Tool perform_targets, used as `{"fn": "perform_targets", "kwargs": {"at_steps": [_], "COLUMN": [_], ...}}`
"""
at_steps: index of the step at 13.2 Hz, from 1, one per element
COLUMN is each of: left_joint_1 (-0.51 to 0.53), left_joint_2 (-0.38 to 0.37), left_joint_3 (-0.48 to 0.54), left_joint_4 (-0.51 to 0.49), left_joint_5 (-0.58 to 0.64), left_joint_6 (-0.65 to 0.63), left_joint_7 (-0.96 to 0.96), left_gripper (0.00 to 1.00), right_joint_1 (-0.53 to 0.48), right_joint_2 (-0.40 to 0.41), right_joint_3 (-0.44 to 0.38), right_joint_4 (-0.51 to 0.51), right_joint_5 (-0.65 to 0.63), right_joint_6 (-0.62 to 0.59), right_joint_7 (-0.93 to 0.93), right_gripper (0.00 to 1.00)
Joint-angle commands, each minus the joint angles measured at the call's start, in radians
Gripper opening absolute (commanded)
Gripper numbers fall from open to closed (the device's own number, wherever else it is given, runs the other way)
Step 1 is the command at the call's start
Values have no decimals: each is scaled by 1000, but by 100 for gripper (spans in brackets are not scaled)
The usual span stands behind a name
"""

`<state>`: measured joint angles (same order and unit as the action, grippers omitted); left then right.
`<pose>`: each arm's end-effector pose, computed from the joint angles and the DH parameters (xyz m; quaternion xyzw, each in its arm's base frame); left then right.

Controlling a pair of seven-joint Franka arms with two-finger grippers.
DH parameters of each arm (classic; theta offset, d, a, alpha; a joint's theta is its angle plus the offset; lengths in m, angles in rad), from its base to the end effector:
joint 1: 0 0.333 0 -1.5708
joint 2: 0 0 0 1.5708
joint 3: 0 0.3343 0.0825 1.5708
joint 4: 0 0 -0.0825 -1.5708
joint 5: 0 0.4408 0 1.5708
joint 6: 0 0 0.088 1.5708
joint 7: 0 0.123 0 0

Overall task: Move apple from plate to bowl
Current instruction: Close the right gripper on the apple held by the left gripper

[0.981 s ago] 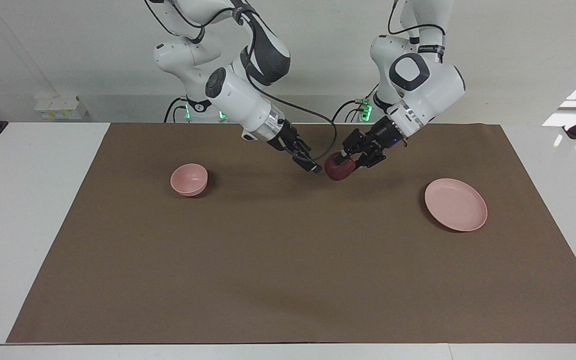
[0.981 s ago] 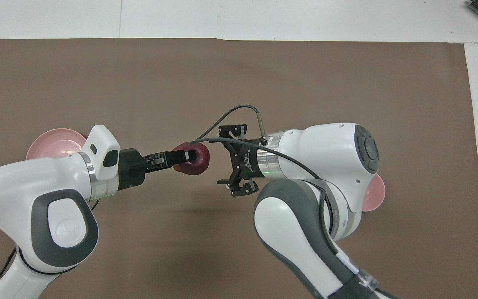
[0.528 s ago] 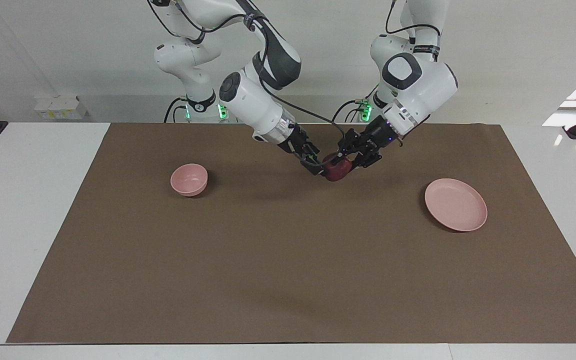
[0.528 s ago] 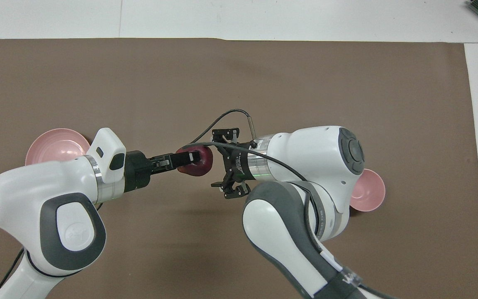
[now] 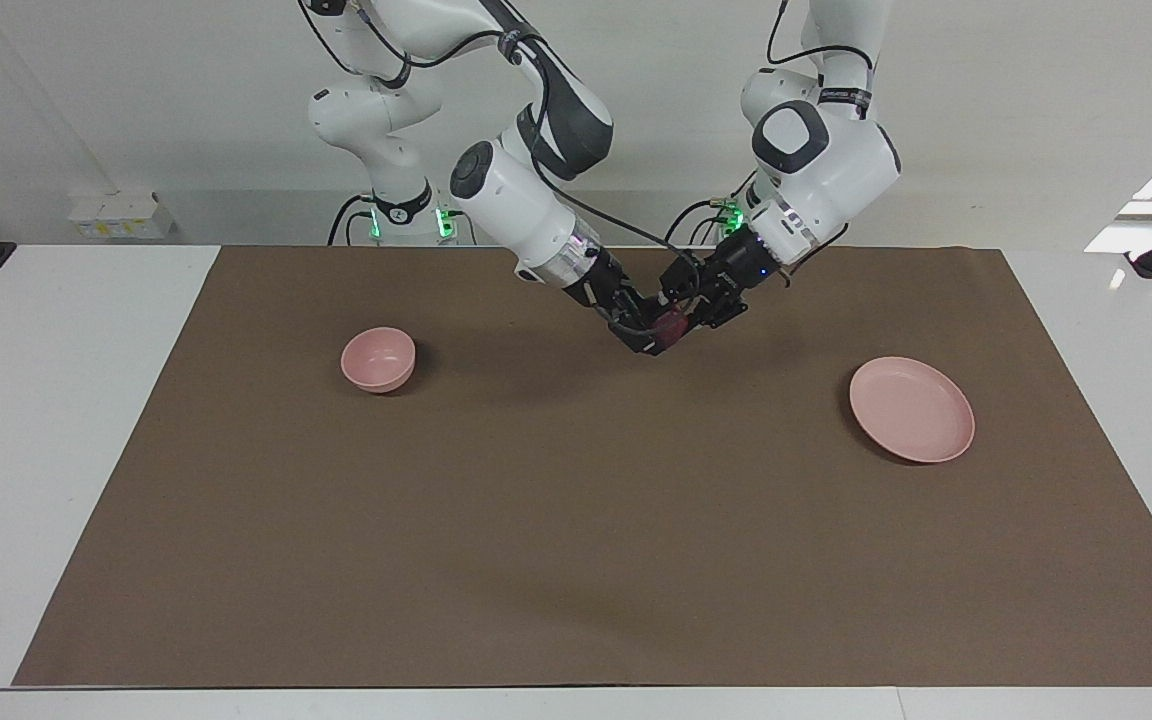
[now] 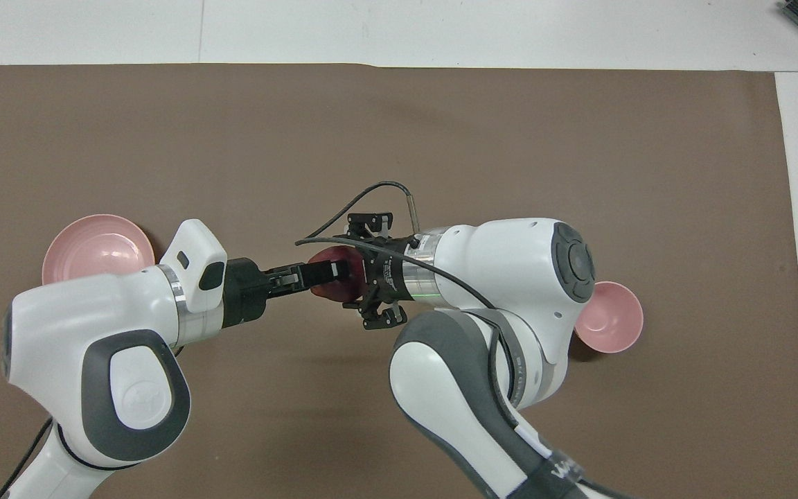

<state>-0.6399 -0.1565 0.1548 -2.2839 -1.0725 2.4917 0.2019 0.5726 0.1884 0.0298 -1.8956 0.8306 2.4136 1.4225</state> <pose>0.5072 -0.2702 0.4306 0.9085 0.0419 0.0942 0.4050 0.5654 0.4023 0.4182 -0.7258 0.5921 0.1894 0.2946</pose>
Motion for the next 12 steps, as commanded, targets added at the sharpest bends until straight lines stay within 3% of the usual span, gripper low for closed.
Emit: {"fn": "perform_targets", "kwargs": {"at_steps": [1, 3, 4, 6, 7, 8, 9, 10, 12], "left_joint_1": [-23, -21, -20, -14, -11, -7, -3, -3, 23], "left_joint_2": [-23, -21, -21, -20, -20, -20, -11, -9, -11], "left_joint_3": [12, 14, 14, 14, 16, 19, 20, 22, 25], "left_joint_4": [-9, -2, 4, 9, 10, 24, 44, 53, 57], "left_joint_5": [-18, -20, -20, -20, -18, -17, -17, -15, -7], "left_joint_6": [7, 6, -3, -16, -20, -40, -53, -53, -54], "left_joint_7": [-9, -15, -16, -16, -16, -16, -16, -18, -18], "left_gripper": [0, 0, 0, 0, 12, 35, 81, 100, 100], "right_joint_1": [1, -2, -2, -8, -11, -14, -16, -29, -36], "right_joint_2": [9, 11, 9, 3, 0, -3, -7, -17, -20], "right_joint_3": [-1, -1, -1, -1, -2, -7, -11, -11, -11], "right_joint_4": [12, 15, 15, 15, 16, 16, 18, 18, 18], "right_joint_5": [-16, -34, -34, -44, -53, -60, -61, -67, -86], "right_joint_6": [10, -4, -5, -13, -31, -51, -66, -80, -96], "right_joint_7": [24, 18, 19, 18, 16, 10, 3, -1, -2], "right_gripper": [88, 48, 34, 22, 22, 22, 22, 22, 22]}}
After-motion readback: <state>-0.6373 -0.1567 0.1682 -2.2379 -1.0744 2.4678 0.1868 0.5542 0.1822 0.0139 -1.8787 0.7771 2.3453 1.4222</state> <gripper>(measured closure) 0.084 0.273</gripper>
